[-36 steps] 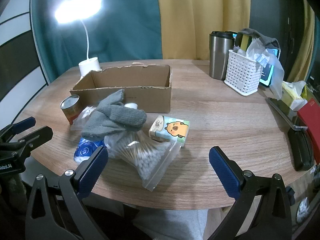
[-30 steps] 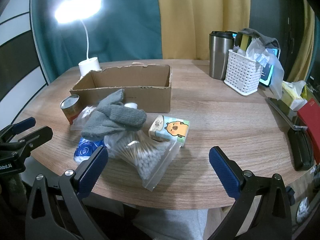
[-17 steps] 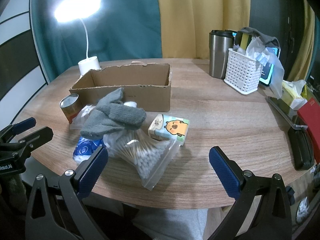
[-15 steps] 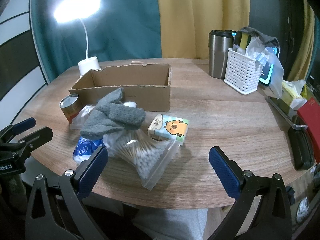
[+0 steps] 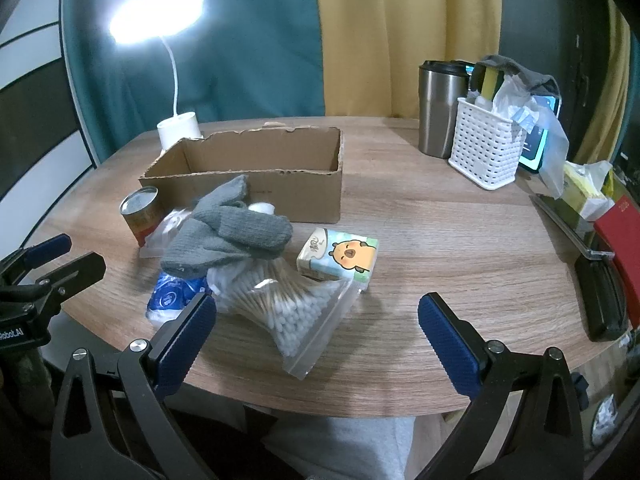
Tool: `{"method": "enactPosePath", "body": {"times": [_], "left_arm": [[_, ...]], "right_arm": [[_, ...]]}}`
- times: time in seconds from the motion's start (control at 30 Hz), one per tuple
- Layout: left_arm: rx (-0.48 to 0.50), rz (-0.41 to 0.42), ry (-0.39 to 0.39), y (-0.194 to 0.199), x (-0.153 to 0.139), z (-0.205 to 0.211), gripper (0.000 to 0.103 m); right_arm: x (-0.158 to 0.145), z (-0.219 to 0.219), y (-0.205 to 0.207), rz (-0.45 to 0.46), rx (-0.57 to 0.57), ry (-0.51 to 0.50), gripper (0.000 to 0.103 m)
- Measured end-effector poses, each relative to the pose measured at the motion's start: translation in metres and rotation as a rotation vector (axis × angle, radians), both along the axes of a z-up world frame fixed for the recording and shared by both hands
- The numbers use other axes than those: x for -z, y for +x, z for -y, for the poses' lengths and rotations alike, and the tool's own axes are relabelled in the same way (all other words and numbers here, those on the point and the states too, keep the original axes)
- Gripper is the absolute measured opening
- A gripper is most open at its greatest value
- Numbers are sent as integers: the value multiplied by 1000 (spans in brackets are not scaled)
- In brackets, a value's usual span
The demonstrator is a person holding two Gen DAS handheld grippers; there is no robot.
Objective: Organize objects
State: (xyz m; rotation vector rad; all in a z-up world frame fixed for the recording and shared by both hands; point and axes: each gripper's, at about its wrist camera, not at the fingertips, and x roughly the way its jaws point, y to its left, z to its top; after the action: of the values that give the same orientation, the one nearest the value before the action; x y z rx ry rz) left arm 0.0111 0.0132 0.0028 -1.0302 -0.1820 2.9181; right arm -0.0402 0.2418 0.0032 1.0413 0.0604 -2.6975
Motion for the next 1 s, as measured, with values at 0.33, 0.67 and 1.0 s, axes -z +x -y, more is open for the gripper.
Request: {"method": "enactPosePath", "body": {"times": [0.33,0.67,1.0], "left_arm": [[1,2,1,0,0,1,102],[3,9,-3,-2,1,0,102],[16,41,-13,-11,8,-8,102]], "right_arm": [[0,-1,0,2,1,-2,103],[0,-1,-1,4,1,-5,103],[7,-3,-7,23,-1,-16,103]]}}
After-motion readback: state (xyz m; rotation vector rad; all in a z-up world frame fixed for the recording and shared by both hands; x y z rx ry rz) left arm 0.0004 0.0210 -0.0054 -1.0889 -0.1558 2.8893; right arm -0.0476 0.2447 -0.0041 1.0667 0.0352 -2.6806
